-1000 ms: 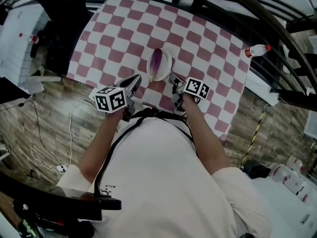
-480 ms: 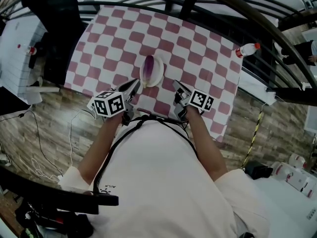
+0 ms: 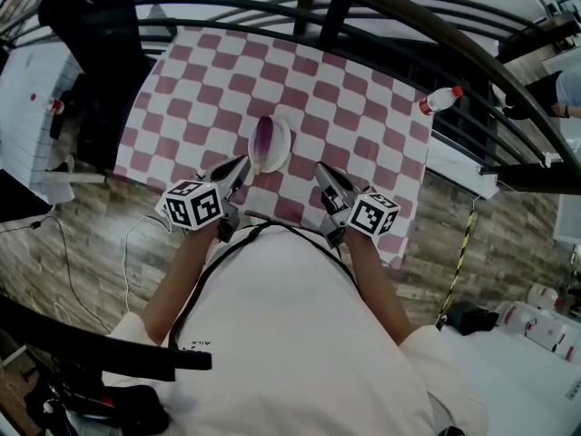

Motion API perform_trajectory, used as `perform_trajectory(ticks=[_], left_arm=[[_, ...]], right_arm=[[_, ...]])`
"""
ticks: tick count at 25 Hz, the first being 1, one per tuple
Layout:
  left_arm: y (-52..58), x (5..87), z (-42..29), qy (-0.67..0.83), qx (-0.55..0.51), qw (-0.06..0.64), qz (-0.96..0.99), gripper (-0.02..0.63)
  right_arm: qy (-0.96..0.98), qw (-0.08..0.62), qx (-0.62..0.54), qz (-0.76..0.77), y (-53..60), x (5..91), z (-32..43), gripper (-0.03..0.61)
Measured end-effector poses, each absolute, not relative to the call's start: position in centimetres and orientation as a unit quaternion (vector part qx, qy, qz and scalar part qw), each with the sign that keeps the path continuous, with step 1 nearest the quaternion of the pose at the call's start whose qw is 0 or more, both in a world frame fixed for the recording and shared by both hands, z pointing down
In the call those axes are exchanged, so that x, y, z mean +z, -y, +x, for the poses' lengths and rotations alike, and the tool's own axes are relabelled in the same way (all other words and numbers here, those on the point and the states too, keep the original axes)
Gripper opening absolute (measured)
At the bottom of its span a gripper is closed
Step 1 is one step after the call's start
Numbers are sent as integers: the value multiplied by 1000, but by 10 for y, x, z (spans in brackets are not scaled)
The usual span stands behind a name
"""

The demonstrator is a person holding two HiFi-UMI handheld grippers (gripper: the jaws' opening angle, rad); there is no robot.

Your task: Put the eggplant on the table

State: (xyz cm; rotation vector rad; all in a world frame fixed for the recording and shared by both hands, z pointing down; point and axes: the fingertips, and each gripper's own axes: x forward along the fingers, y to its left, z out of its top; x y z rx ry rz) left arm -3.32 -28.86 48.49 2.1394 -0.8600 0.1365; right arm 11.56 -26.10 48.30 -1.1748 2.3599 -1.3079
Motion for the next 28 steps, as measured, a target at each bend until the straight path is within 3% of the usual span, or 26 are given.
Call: perform_trajectory(ticks=[12,28], left_arm=[[272,440,-39,348,25,368,862,5],[276,442,-38,354,32,356,865,5]], right_arm=[[-841,104,-360,-390,242,414,121,6],[-854,93,-343,-381,248,408,113,6]])
